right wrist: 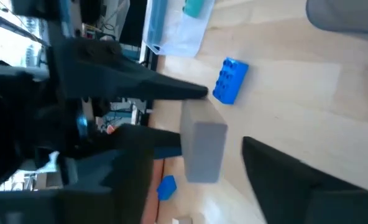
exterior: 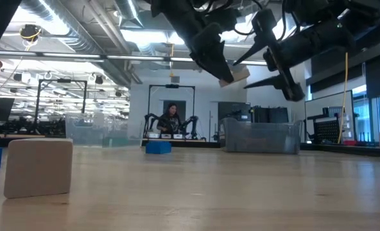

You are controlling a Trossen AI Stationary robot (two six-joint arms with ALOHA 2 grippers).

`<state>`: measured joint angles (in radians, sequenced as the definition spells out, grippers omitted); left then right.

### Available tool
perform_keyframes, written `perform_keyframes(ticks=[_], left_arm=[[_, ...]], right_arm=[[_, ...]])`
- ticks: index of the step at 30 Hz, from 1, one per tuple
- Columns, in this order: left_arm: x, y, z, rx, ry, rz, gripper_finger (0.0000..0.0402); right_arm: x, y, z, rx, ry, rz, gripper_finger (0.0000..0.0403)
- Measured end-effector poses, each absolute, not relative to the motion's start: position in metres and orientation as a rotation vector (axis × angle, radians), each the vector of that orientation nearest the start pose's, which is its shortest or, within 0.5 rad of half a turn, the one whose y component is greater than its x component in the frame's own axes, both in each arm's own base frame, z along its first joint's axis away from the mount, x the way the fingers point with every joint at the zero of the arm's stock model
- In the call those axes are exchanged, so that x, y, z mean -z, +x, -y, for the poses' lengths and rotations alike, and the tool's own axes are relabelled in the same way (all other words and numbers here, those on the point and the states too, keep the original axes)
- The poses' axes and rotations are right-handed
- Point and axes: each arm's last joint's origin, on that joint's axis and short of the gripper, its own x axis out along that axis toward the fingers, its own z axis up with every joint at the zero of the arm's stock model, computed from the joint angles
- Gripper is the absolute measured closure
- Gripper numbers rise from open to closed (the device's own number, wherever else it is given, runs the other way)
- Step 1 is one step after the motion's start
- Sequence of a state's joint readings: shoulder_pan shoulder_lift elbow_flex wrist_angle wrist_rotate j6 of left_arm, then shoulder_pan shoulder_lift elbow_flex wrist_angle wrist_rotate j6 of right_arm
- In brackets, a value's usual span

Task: Sort & place blocks by color
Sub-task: Put the top brown block into the black bin

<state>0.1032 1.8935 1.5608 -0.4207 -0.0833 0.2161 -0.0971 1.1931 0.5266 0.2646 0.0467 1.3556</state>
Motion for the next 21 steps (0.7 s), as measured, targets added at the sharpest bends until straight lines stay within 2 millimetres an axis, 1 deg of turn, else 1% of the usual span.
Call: perform_keyframes(ticks=[2,7,14,15,18,21], left_arm=[[-0.264,0.423,-0.046,-0.094,0.197,-0.774,0.0292],[-0.264,0.423,-0.046,-0.103,0.200,-0.774,0.0292],[-0.265,0.423,-0.046,-0.101,0.203,-0.768,0.0291],[-0.265,0.423,-0.046,-0.104,0.200,-0.767,0.0283],[-0.265,0.423,-0.048,-0.098,0.184,-0.764,0.0239],[-0.273,0.413,-0.055,-0.097,0.129,-0.792,0.0199]], right_arm=[[-0.207,0.240,0.025,0.402,1.341,-0.229,0.0214],[-0.208,0.240,0.026,0.416,1.342,-0.208,0.0344],[-0.208,0.240,0.026,0.407,1.339,-0.214,0.0346],[-0.208,0.240,0.026,0.405,1.334,-0.215,0.0346],[-0.212,0.237,0.025,0.385,1.284,-0.229,0.0346],[-0.217,0.228,0.031,0.398,1.245,-0.244,0.0346]])
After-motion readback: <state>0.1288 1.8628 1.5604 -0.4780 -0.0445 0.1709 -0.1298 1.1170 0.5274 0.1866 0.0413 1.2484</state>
